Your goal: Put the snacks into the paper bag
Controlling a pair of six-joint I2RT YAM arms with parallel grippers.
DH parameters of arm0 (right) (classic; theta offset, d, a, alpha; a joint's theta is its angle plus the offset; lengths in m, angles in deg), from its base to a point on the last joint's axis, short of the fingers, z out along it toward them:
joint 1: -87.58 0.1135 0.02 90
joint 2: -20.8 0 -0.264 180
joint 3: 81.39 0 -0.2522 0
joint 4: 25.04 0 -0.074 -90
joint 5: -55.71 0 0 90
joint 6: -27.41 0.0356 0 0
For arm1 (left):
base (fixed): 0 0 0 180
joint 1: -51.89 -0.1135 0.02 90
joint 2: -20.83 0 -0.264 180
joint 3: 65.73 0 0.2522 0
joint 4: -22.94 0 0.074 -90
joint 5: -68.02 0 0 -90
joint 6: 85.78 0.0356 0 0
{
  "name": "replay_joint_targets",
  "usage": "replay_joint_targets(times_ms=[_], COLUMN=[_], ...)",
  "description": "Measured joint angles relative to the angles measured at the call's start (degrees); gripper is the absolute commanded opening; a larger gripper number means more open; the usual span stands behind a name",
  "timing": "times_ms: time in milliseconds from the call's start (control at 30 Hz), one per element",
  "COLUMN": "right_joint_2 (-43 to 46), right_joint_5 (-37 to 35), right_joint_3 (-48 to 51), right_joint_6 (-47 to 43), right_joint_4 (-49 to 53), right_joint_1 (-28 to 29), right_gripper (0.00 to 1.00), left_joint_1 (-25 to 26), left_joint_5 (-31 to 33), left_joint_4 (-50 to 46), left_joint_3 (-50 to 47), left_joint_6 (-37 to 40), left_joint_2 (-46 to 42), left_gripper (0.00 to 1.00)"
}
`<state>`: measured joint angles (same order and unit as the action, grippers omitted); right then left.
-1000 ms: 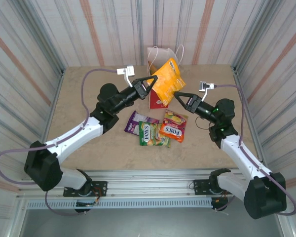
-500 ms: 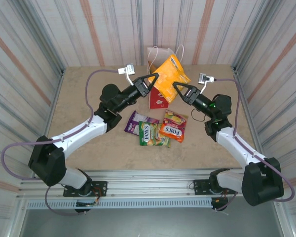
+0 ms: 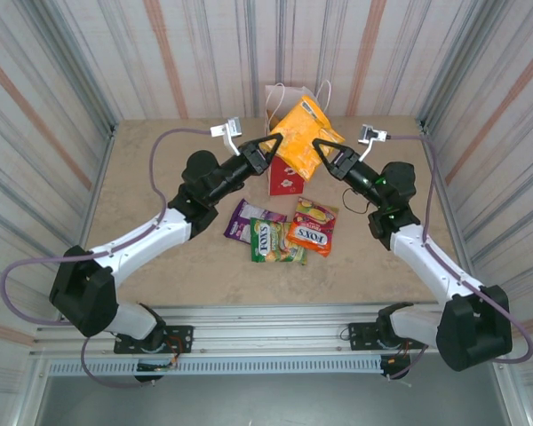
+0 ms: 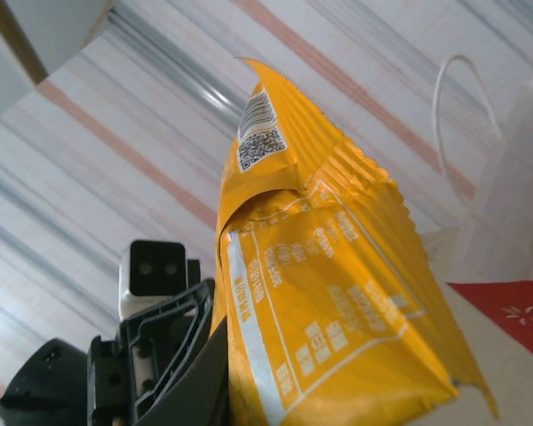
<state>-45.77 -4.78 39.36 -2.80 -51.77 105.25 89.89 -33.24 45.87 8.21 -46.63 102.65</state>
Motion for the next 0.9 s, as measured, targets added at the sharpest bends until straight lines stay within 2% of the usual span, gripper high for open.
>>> replay_joint_targets(times_ms=[200,367,667,900], right_joint_2=[0.9,-1.3,-15.6,-25.7], right_joint_5=[-6.1,-12.9,-25.5,-29.8], right_joint_3=[-6.6,-14.8,-31.4,-41.6], right_joint_6=[-7.7,-15.6,-30.3,-37.8], right_joint_4=[11.0,18.7,26.8,28.2], right_joint_1=[1.4,3.5,6.7,7.2], right_gripper=[0.09,0.09,0.09,0.09], left_joint_1=[-2.9,-6.0,-10.7,-13.3], left_joint_5=[0.7,1.6,2.5,2.5], left_joint_4=[-7.0,-12.4,-20.2,-23.4], left_joint_3=[0.0,-1.4,-4.2,-4.2], left_joint_6=[0.6,0.9,1.8,3.7], left_joint_2=[-2.0,-4.8,-6.1,-6.1], left_gripper=[0.51,0.53,0.54,0.54])
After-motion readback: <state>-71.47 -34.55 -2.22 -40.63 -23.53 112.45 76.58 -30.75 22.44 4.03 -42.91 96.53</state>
